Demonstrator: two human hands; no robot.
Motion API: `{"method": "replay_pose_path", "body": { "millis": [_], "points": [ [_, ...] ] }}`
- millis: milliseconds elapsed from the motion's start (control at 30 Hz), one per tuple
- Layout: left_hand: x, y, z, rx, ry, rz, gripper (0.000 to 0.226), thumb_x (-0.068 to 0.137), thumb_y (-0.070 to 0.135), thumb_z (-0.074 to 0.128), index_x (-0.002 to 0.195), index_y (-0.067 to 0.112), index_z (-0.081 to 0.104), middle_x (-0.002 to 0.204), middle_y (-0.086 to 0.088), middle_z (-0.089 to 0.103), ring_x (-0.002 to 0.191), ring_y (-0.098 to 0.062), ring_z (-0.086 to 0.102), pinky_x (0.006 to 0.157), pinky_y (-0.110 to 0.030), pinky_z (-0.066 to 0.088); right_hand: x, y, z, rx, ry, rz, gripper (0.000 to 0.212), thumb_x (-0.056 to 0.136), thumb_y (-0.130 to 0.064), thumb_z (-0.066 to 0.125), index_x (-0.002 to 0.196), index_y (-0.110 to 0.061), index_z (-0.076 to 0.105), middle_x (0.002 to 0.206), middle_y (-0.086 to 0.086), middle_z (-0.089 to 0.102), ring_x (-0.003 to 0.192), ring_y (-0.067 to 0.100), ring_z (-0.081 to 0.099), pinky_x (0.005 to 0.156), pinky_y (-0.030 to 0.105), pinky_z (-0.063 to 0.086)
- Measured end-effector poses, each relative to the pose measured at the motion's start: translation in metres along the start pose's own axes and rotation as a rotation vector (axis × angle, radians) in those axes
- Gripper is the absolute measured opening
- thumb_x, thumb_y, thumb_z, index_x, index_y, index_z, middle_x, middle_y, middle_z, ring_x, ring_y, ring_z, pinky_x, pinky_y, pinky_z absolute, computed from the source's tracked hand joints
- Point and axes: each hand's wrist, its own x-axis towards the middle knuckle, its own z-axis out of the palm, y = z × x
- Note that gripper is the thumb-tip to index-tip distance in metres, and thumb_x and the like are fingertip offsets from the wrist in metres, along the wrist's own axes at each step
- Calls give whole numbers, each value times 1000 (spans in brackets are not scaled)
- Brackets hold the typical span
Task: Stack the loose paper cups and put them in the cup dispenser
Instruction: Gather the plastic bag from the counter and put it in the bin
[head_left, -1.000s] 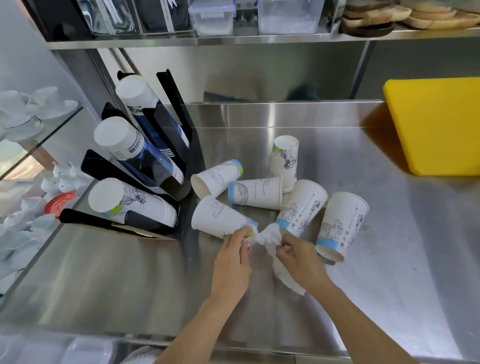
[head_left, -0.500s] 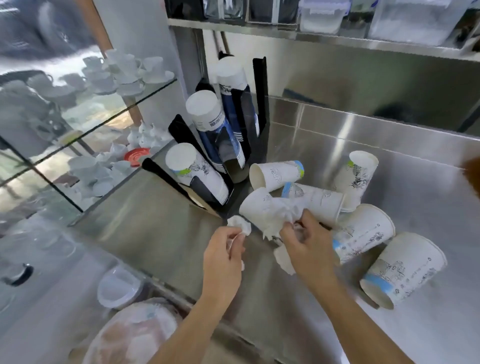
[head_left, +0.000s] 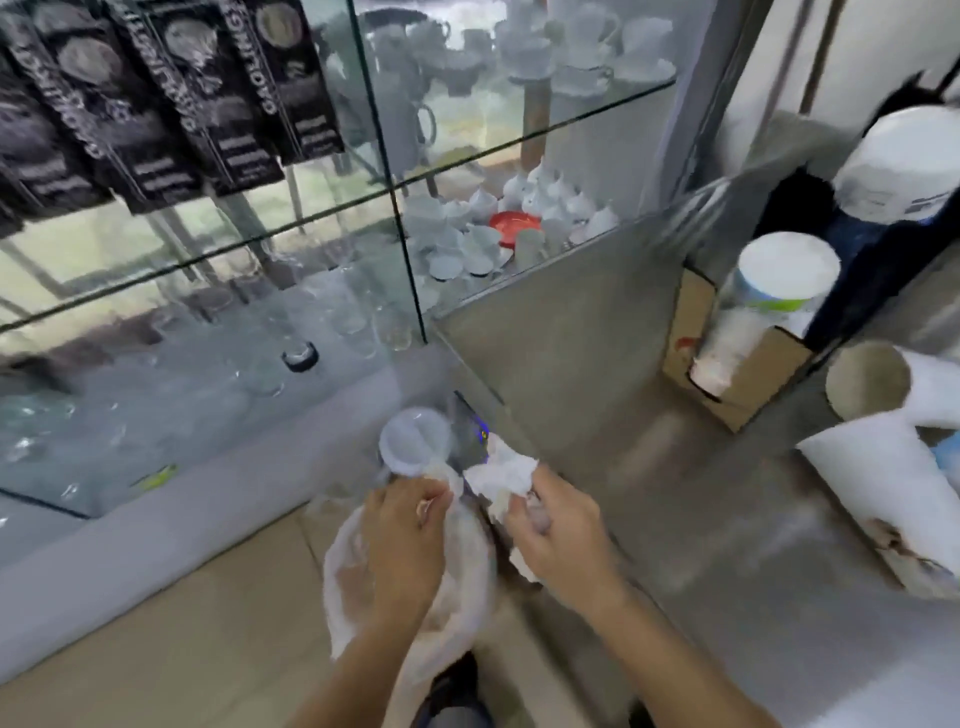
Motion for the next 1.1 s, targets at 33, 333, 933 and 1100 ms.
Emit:
{"method": "replay_pose_path", "body": {
  "millis": [33,333,933,1100],
  "points": [
    [7,-16,-7,7,-1,-46,23,84,18,58,70,36,55,75,18,56,82,-19,55,73,-22,39,3,4,21,2,-57,28,18,74,-36,41,65,-23,50,53,-2,49,56,18,40,55,32,35],
    [63,-185,12,80,31,-410,16,89,18,54,74,19,58,76,1,63,73,-15,58,62,-24,43,11,111,219,-133,-218,209,26,80,-39,34,70,-16,40,62,16,59,60,36,56,51,33,40],
    [59,-351,99,575,-790,-467,75,81,63,47,143,24,28,150,-5,36,138,-25,32,112,-41,29,-20,252,340,-544,-1047,218,79,86,-54,46,145,-29,-1,157,6,5,142,25,11,112,47,12],
    [90,-276,44,599,-511,-225,65,86,57,43,140,24,33,144,-1,46,129,-22,44,103,-37,35,23,189,295,-467,-772,110,83,81,-58,49,144,-31,3,154,8,19,140,26,20,112,47,20]
  ]
}}
